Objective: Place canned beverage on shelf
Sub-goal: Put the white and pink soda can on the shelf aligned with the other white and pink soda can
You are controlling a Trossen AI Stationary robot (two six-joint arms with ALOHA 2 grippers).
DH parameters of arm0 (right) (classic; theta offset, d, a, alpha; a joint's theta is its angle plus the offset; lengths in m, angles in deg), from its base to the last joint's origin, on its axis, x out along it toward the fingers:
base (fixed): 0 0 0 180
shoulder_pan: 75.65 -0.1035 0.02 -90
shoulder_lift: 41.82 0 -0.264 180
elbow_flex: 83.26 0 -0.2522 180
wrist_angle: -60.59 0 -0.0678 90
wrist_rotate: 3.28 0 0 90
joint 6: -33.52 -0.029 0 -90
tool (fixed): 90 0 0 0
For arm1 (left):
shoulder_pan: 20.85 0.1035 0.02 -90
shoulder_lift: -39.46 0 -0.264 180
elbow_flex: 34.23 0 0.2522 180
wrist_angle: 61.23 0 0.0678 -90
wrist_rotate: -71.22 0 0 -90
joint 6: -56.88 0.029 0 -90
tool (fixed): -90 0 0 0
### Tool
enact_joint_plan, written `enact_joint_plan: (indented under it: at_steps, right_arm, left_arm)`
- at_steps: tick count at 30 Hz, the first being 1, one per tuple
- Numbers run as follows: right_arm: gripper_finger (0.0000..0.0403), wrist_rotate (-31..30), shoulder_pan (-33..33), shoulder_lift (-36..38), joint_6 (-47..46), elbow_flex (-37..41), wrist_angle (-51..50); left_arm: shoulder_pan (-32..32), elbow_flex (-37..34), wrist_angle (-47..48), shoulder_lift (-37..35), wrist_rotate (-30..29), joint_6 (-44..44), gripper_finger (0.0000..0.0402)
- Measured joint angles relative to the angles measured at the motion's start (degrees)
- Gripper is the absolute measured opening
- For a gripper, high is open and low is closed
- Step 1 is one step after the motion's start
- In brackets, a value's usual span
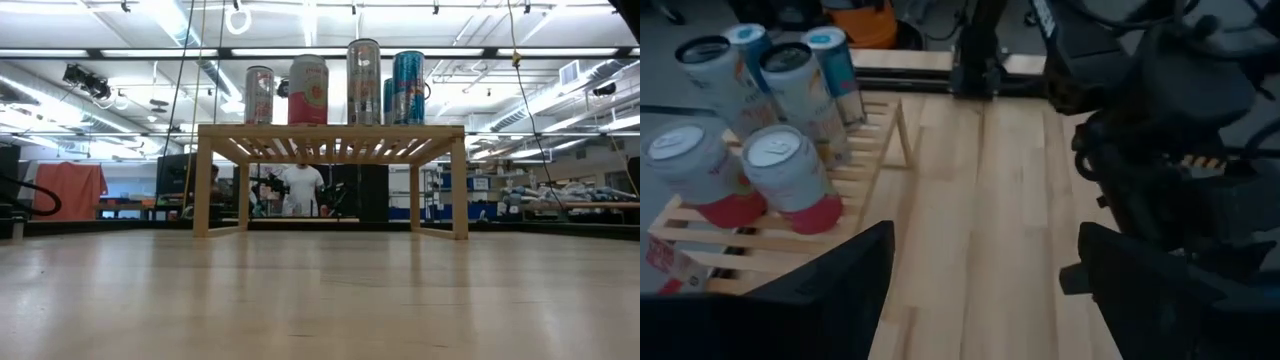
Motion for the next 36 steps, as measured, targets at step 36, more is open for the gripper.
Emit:
enact_joint_plan:
  at_steps: [36]
  right_arm:
    - [0.0334,-0.79,-0.56,7.07,-0.88,-0.02,-13.41]
  left_arm:
    - [0.64,0.02,-22.08,0.02,0.02,0.49,0.0316]
